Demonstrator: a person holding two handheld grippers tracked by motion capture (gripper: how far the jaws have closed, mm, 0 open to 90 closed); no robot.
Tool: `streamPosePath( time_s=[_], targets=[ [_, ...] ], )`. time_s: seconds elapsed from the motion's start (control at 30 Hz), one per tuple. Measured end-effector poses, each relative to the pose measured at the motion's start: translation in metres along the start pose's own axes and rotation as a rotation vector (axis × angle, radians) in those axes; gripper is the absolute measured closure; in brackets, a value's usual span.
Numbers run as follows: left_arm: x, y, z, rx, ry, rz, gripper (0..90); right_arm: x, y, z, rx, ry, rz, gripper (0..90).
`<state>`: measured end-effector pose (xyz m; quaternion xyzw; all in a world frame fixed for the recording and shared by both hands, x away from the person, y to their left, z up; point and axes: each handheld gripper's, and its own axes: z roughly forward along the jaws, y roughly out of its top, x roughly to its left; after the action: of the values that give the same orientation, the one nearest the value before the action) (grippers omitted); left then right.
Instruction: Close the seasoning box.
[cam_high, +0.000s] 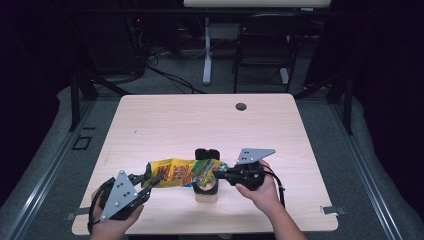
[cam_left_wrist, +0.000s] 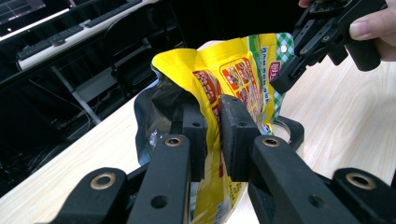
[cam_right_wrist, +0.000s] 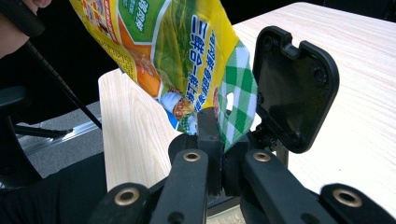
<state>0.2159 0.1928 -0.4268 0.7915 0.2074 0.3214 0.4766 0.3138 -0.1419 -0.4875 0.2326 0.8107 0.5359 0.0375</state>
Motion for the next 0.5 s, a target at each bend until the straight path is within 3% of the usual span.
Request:
streamPosePath(
  time_s=[0.5],
  targets=[
    [0.0003, 0.0002, 0.0004, -0.001, 0.002, 0.000, 81.4, 0.0000, -0.0002, -0.0001, 0.002, 0.000, 0.003, 89.7]
  ],
)
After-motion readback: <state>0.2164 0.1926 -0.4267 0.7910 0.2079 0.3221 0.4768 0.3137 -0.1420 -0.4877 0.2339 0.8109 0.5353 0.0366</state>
